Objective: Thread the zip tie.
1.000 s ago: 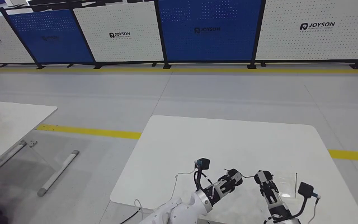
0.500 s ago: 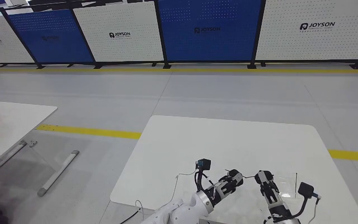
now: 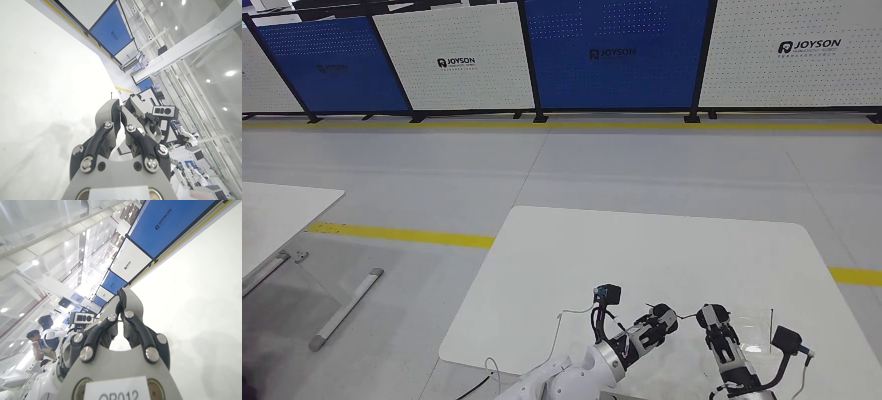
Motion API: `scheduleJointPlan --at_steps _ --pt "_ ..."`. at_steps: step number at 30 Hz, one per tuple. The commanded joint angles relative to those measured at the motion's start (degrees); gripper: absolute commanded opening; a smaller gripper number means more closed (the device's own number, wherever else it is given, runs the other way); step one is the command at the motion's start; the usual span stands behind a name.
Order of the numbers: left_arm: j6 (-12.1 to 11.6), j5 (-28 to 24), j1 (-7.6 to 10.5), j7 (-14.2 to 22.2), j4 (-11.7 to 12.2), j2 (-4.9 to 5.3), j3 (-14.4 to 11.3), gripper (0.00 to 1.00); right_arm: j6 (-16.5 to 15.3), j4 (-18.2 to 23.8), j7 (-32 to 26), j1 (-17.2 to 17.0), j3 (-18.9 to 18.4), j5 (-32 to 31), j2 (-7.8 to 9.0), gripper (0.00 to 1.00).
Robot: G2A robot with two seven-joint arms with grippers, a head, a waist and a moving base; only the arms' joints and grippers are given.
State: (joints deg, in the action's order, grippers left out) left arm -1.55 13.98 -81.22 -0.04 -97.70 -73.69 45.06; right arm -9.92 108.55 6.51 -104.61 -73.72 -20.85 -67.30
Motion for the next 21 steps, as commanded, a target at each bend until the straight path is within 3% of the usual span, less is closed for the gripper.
scheduleJointPlan --at_steps 1,4,6,17,21 --pt "0.0 0.0 0.0 -0.1 0.1 -0.04 0.1 0.07 0.0 0.0 0.0 -0.1 -0.1 0.0 -0.06 0.0" --pt "-0.1 -0.1 -0.09 -0.2 0.0 -0.06 0.2 0.07 -0.1 -0.1 0.0 -0.2 -0.4 0.2 -0.14 0.0" --pt "-0.2 0.0 -0.17 -0.4 0.0 -0.05 0.4 0.0 -0.2 -0.4 0.0 -0.2 -0.6 0.6 -0.19 0.0" --pt "-0.8 -0.1 -0.48 0.2 -0.1 -0.1 0.7 0.0 -0.8 -1.6 -1.8 0.4 -1.4 2.1 -0.48 0.0" --pt "-0.4 -0.1 -0.35 0.4 0.0 -0.19 0.7 0.13 -1.0 -1.4 -1.7 0.1 -1.6 1.8 -0.57 0.0"
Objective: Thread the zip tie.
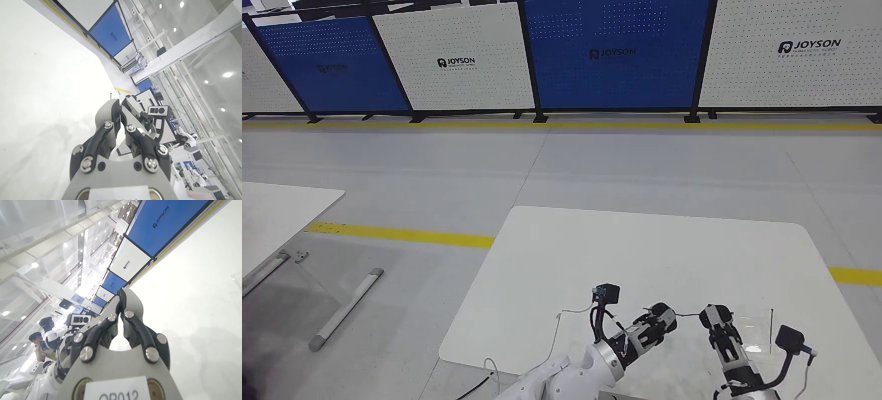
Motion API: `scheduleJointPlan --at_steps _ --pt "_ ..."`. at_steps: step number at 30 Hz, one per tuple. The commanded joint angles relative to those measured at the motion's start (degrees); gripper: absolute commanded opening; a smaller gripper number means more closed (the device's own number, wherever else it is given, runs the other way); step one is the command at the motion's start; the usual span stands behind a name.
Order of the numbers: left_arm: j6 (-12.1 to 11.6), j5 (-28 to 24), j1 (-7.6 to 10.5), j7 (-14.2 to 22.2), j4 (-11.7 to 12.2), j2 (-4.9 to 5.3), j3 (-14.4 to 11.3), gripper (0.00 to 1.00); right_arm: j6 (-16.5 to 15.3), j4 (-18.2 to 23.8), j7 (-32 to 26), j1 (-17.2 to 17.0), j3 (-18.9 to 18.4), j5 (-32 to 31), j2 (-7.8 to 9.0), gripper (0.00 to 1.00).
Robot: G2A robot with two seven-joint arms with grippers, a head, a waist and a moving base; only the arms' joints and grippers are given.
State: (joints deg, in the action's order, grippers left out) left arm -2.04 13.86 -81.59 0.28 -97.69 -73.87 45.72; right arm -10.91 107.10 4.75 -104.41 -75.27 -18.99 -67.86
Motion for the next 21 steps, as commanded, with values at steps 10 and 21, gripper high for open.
scheduleJointPlan --at_steps 10,21 --pt "0.5 0.3 0.06 0.2 0.2 -0.18 -0.1 0.26 -0.4 0.4 0.0 -0.4 -0.1 -0.7 -0.29 0.0" --pt "0.6 0.1 0.58 0.1 1.0 -0.53 -0.5 0.14 -0.3 1.0 -0.3 -0.5 0.2 -1.9 -0.58 0.0"
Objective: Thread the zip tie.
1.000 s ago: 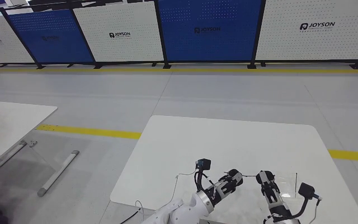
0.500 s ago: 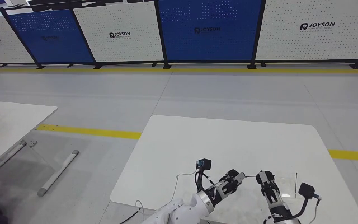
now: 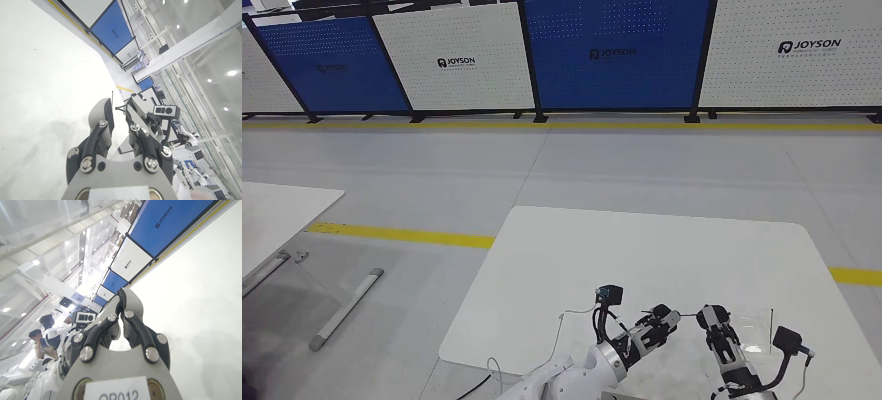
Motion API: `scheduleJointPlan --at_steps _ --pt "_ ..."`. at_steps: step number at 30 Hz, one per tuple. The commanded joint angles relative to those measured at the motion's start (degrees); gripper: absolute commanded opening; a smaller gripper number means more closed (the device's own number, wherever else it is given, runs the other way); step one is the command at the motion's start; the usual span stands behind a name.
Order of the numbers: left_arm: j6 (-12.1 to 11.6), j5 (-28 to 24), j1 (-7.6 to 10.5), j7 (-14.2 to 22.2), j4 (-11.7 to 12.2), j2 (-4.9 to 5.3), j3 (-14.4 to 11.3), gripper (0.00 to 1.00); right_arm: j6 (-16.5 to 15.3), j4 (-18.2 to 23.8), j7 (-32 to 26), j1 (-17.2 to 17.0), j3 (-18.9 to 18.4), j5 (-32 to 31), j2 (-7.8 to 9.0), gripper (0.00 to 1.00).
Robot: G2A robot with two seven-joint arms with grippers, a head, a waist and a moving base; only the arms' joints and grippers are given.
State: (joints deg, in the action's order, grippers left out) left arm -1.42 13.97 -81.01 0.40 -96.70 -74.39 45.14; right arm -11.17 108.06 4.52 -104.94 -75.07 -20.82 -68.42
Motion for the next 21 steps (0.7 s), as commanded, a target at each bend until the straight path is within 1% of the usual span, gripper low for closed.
scheduleJointPlan --at_steps 1,4,7,14,21 --pt "0.0 -0.1 -0.02 0.0 0.1 -0.02 0.1 0.14 0.0 0.0 -0.1 0.0 0.0 -0.1 -0.04 0.0" --pt "0.1 -0.3 -0.11 -0.1 0.2 -0.04 0.2 0.13 -0.1 0.0 -0.2 0.0 -0.1 -0.2 -0.1 0.0" --pt "0.1 -0.3 -0.13 0.0 0.2 -0.08 0.2 0.0 -0.3 -0.2 -0.4 0.0 -0.2 -0.1 -0.17 0.0" --pt "-0.1 0.1 -0.08 0.3 0.0 -0.19 0.0 0.0 -0.3 0.0 -0.6 -0.1 -0.4 -0.2 -0.3 0.0" --pt "-1.2 0.3 -0.3 0.4 -0.2 -0.17 0.2 0.0 -0.2 0.1 -1.9 0.0 -0.5 0.2 -0.41 0.0"
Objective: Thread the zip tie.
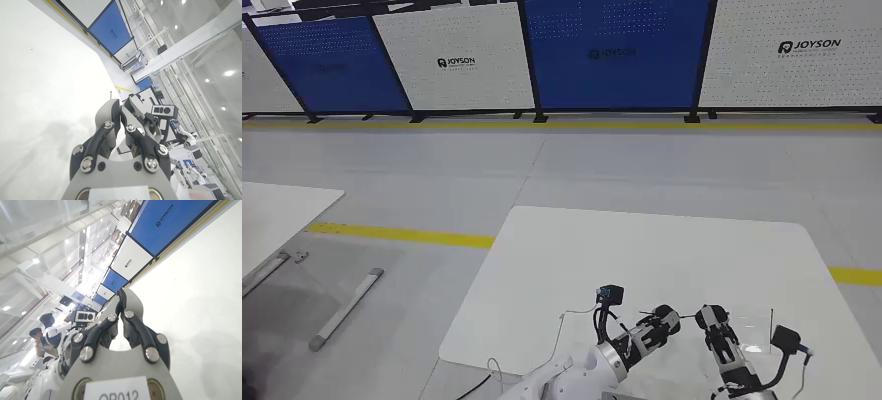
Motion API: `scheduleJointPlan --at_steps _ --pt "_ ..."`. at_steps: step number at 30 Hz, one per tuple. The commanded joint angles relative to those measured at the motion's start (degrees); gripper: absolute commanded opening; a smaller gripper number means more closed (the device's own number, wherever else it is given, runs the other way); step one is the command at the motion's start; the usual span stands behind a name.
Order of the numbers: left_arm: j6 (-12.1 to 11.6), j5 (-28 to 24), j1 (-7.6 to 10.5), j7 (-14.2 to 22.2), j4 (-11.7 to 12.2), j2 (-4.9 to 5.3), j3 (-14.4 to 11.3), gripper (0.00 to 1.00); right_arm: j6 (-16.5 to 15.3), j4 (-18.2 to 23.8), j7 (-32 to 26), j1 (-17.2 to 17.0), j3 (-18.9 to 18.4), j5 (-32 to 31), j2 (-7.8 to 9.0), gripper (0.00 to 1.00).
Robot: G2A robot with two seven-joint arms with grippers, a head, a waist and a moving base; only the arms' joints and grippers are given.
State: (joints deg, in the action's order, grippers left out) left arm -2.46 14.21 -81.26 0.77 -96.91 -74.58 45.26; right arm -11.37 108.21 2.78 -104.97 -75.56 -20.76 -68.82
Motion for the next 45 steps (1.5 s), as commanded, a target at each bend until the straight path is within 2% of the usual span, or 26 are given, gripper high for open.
scheduleJointPlan --at_steps 1,19,21,24,27,37,45 --pt "-0.2 0.1 -0.07 0.1 -0.1 0.02 0.0 0.0 0.0 0.0 -0.3 0.1 0.0 0.1 -0.03 0.0" --pt "-1.0 0.8 -0.51 0.8 -0.4 0.11 0.4 0.0 -0.2 0.1 -0.8 0.0 0.2 -0.1 -0.39 0.0" --pt "-0.8 1.3 -0.4 1.3 -0.3 0.12 0.3 0.22 -0.3 0.1 -0.7 -0.1 0.1 -0.1 -0.41 0.0" --pt "-0.6 1.3 -0.4 1.4 -0.3 0.11 0.3 0.35 -0.3 0.1 -0.7 -0.2 -0.1 -0.2 -0.45 0.0" --pt "-0.6 1.4 -0.45 1.3 -0.4 0.08 0.3 0.35 -0.3 0.0 -0.7 -0.2 -0.1 -0.3 -0.51 0.0" --pt "-1.0 1.6 -1.23 0.4 -0.9 0.24 1.1 0.18 0.3 -0.3 -0.2 -0.4 -0.8 -0.3 -0.66 0.0" --pt "-1.1 1.9 -1.39 0.6 -1.0 0.24 1.0 0.09 0.0 -0.1 -0.5 -0.4 -0.5 -0.9 -0.8 0.0"
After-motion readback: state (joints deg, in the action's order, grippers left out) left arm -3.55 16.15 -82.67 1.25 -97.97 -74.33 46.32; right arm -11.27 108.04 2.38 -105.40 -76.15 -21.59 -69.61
